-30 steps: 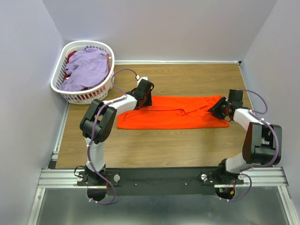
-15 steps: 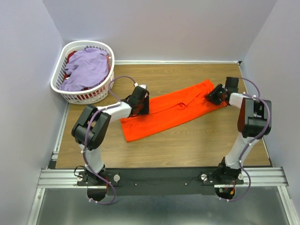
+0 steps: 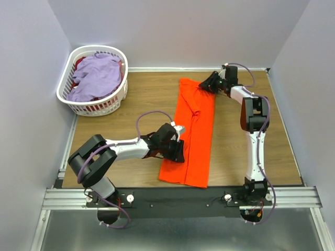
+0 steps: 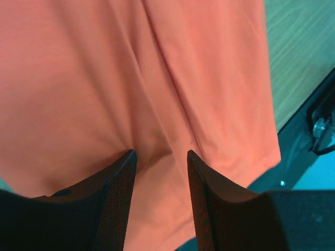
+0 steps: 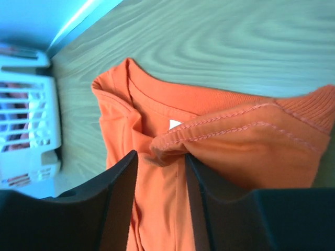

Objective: Fold and stack the t-shirts
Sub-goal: Fold the tshirt

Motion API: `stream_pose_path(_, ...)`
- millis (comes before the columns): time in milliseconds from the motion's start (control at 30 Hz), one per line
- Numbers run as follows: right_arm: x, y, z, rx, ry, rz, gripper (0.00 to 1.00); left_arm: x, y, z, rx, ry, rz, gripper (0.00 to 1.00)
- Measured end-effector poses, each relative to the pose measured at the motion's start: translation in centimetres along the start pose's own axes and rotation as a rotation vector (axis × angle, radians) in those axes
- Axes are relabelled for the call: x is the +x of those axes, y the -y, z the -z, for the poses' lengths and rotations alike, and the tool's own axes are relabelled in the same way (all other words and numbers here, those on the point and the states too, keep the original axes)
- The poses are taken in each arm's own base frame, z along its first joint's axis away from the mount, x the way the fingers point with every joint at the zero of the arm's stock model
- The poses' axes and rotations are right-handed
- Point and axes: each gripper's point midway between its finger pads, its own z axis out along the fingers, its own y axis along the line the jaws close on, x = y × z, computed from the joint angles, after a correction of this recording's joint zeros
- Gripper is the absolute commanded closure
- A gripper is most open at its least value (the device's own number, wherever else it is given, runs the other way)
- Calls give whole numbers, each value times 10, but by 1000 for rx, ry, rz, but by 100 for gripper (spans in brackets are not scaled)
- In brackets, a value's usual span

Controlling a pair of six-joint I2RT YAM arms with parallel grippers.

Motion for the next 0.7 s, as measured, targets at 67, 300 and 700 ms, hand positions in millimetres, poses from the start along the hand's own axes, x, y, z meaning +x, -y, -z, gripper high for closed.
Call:
stream_pose_path(67,4,-11,-10,-32,-15,17,47,4,5,1,9,-24,18,47)
stream_pose_path(300,15,-30,3,-27,-49,58,40,-19,22,12,15,14,66,34)
stream_pose_path(700,60,-119,149,-85,-12,139,51,-154,-30,128,-92,502,154,31)
